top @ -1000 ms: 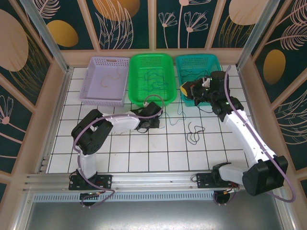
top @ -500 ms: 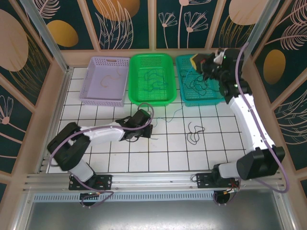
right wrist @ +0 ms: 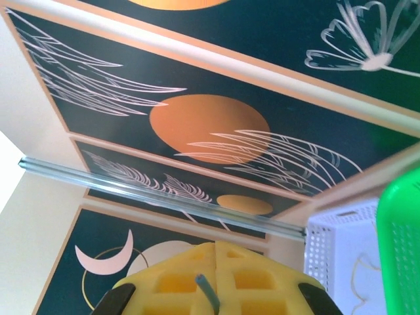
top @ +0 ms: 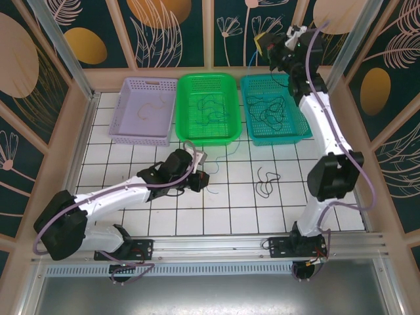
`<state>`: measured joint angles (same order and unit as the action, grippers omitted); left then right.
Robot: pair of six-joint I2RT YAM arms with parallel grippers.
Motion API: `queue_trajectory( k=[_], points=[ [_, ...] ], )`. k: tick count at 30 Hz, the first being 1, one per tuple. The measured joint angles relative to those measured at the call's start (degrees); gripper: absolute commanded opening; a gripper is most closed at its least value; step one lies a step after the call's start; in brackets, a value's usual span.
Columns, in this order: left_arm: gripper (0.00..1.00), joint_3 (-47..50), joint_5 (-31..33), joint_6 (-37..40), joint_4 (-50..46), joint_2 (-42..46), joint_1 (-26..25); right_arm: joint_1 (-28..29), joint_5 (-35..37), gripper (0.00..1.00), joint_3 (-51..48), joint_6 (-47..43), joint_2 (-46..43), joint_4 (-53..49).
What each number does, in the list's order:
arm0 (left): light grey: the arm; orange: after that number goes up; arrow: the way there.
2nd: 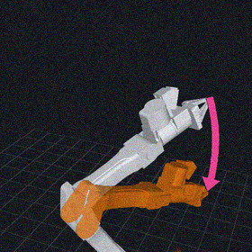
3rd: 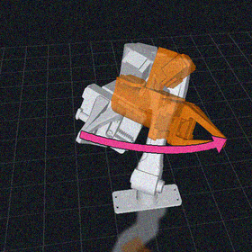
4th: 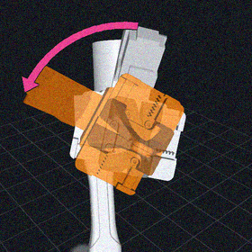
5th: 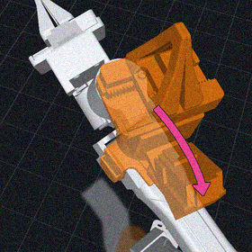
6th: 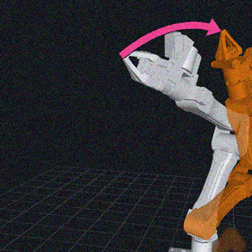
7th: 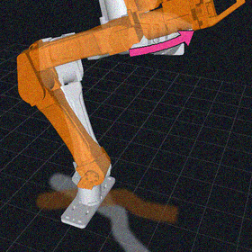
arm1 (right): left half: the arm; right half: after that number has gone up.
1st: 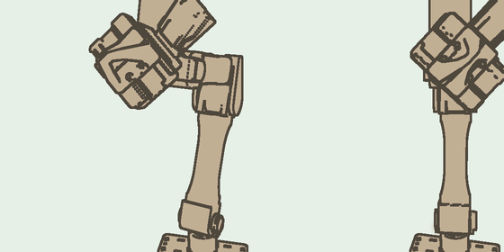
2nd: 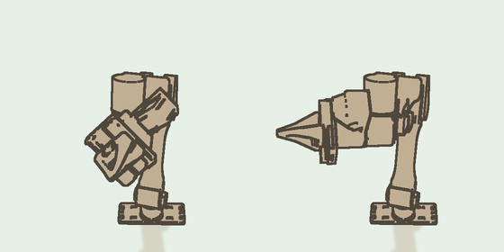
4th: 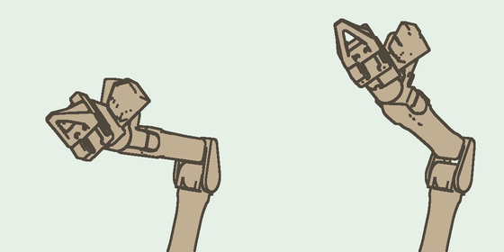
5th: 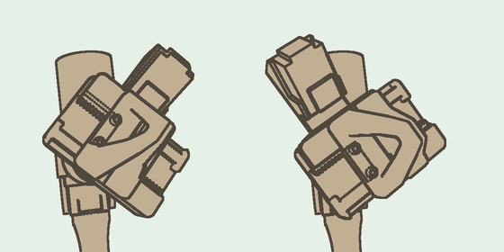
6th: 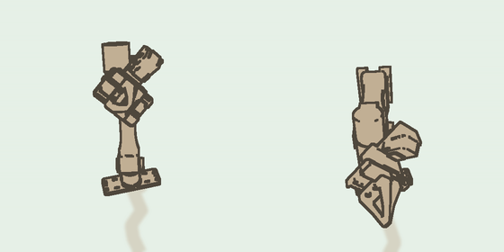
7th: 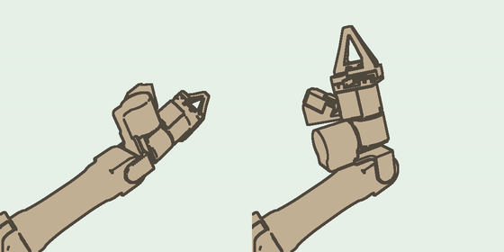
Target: Untangle the cables
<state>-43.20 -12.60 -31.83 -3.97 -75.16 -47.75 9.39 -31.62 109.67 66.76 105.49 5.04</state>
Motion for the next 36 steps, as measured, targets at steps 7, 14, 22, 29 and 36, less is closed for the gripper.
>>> queue_trajectory(
  k=[7, 14, 22, 29, 36],
  points=[
    [0.00, -20.7, 1.5, -3.0, -3.6, -7.4, 7.7, 3.3, -1.1, 0.00, 16.9, 0.5, 13.6, 4.0],
    [0.00, -37.8, 4.0, -3.1, -5.7, -21.8, 16.1, 5.8, -1.4, 0.00, 31.9, 2.4, 27.9, 4.6],
    [0.49, -42.6, 6.9, -3.1, -11.3, -35.9, 19.7, 7.7, -1.0, 0.22, 30.7, 2.1, 35.5, -1.2],
    [0.65, -46.2, 7.3, -3.6, -14.4, -35.1, 19.7, 9.3, 0.6, 0.50, 31.0, -3.7, 38.1, -14.2],
    [0.65, -45.5, 8.2, -6.4, -14.4, -23.2, 19.7, 8.3, 7.0, 0.73, 31.9, -9.3, 35.3, -25.4]
  ],
)
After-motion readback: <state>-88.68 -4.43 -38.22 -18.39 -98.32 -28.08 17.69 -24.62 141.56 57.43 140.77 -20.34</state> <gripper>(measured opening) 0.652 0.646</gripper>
